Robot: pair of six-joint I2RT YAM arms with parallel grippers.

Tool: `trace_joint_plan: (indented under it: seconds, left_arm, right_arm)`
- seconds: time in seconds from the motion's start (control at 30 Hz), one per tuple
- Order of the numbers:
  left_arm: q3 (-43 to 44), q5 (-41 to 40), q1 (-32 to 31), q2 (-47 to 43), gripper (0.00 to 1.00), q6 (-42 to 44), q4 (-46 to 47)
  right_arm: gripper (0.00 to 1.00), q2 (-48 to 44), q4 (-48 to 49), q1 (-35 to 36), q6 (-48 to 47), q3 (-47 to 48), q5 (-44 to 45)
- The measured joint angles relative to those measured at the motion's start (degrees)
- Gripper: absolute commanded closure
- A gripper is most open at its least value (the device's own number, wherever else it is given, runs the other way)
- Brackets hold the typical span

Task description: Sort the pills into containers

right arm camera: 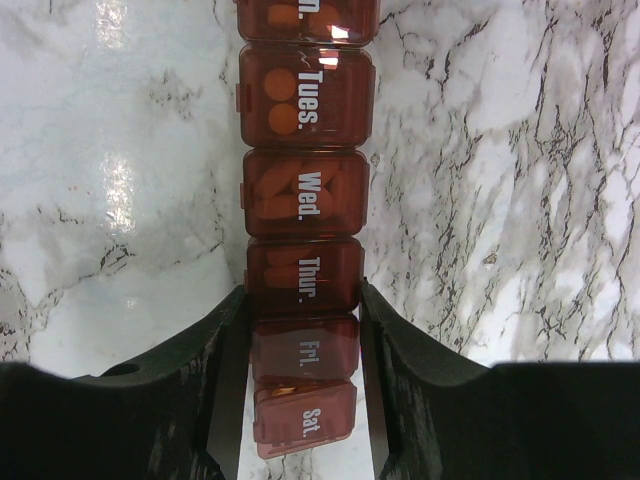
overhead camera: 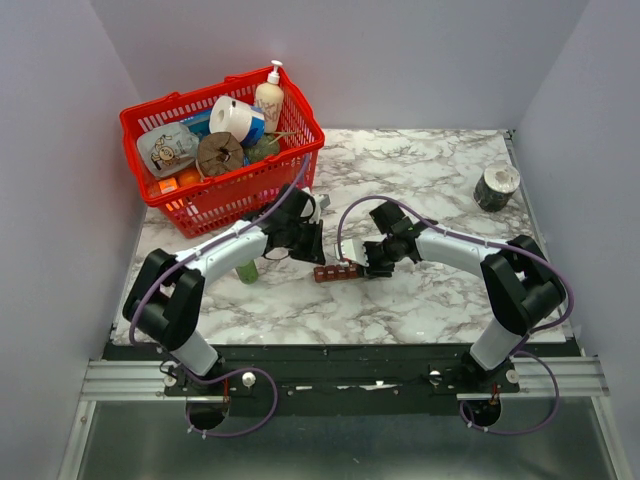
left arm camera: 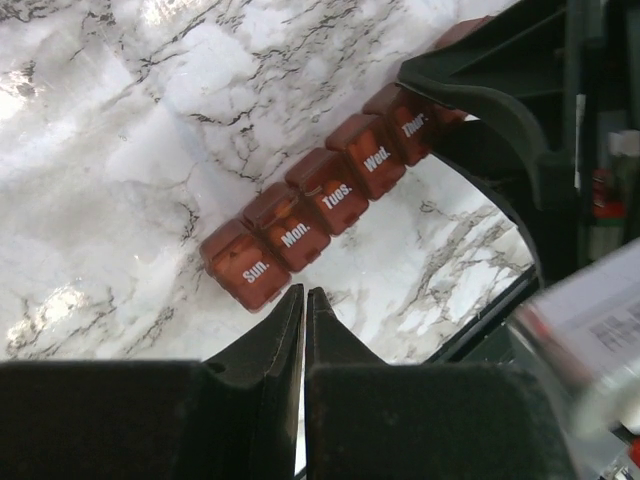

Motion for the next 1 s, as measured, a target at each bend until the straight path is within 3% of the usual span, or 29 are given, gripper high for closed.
trace_joint_plan:
  seconds: [0.2, 0.53, 0.6, 0.73, 1.0]
  left_arm:
    - [-2.16, 1.84, -0.28, 6.93, 0.89, -0.70, 2.08]
    - [-2.54, 2.14, -0.70, 6.91, 0.85, -0.44, 4.20]
    - [-2.43, 1.64, -0.70, 6.49, 0.83, -0.20, 3.54]
    - [-1.97, -0.17, -0.68, 3.87, 0.64, 0.09, 0.83]
    - [-0.83, -5.11, 0.24, -9.01, 0.37, 1.27, -0.13]
  right_arm:
    - [0.74, 0.13, -0.04, 0.00, 0.00, 0.15, 0.02]
    - [0.73, 0.22, -0.04, 0.00, 0.02, 0.26, 0.13]
    - [0.69, 0.22, -0.04, 0.00, 0.04, 0.26, 0.11]
    - [0.56, 0.22, -0.07, 0.00, 0.31, 0.35, 0.11]
    - [0.20, 0.26, -0.24, 0.00, 1.68, 0.37, 0.00]
